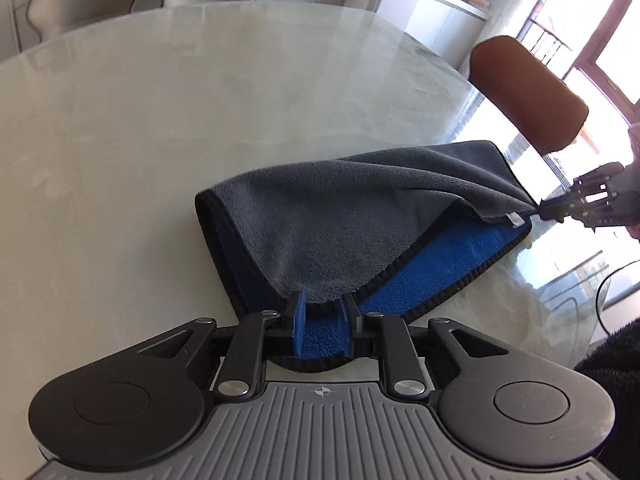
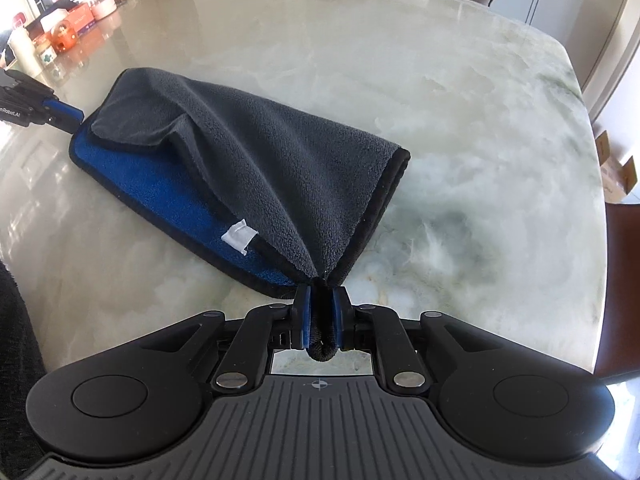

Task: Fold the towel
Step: 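Lower the folded edge onto the towel with both grippers, smoothing it flat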

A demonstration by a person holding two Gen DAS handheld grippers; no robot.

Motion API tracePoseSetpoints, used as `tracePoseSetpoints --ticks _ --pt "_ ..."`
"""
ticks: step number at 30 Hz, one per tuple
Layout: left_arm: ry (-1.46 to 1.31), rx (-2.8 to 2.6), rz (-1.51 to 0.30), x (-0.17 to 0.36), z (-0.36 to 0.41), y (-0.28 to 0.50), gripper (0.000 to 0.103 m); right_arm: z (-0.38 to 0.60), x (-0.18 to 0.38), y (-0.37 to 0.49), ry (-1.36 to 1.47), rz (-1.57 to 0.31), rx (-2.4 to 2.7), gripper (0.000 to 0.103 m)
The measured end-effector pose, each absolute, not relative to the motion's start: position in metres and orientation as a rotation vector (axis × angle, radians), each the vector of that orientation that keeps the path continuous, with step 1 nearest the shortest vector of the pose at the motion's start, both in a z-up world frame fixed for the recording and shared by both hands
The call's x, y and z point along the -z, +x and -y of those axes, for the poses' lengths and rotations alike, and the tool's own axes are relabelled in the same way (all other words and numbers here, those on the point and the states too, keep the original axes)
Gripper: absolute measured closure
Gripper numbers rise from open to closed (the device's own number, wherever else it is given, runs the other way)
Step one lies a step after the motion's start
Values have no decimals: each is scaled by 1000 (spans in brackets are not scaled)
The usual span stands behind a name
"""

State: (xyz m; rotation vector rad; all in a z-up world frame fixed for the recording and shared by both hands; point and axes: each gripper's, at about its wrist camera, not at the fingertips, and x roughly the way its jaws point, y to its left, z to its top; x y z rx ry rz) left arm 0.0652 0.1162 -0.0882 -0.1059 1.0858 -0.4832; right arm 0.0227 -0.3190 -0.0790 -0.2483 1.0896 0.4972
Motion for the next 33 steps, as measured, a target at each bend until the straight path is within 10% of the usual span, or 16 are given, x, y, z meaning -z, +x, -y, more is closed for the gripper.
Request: tracePoseSetpoints --ticks 25,28,33 --pt "-706 81 -1180 120 -131 75 43 321 88 24 -215 -1103 -487 89" --pt "-722 79 -1165 122 -130 76 46 321 88 24 -214 -1105 -486 89" --pt "-639 80 -1163 122 -122 74 95 323 88 24 -209 -1101 -485 89"
